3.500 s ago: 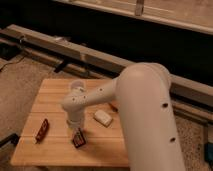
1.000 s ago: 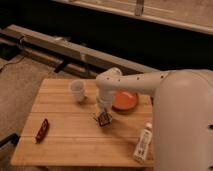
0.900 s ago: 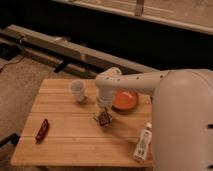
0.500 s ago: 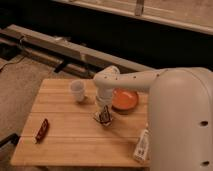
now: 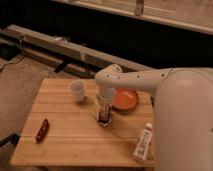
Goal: Place the eraser on the white sponge
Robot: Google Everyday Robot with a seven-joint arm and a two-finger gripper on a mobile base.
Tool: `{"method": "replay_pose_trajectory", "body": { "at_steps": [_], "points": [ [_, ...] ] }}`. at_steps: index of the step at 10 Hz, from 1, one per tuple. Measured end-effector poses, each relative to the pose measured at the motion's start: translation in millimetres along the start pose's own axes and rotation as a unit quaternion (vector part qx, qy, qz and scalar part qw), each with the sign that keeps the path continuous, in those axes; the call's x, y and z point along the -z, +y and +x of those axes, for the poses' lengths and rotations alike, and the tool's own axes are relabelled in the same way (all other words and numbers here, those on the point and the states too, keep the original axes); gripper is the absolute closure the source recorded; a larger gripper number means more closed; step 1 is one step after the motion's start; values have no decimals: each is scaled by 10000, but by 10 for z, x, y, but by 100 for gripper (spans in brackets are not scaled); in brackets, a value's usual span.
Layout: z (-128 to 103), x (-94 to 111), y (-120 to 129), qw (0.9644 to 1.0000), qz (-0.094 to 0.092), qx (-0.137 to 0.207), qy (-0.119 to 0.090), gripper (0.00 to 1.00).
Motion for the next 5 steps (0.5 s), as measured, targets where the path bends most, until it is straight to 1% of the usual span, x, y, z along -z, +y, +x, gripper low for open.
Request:
{"method": "replay_pose_trajectory", "body": {
  "at_steps": [1,2,3,5],
  "points": [
    [-13,122,34,9999,-50,29,-128,39],
    [-24,302,72,9994,-124,65,-327,39],
    [-34,398,98,9987,-167,96,-466,39],
    [-50,400,132,9986,-182,123,-475,39]
  ]
}}
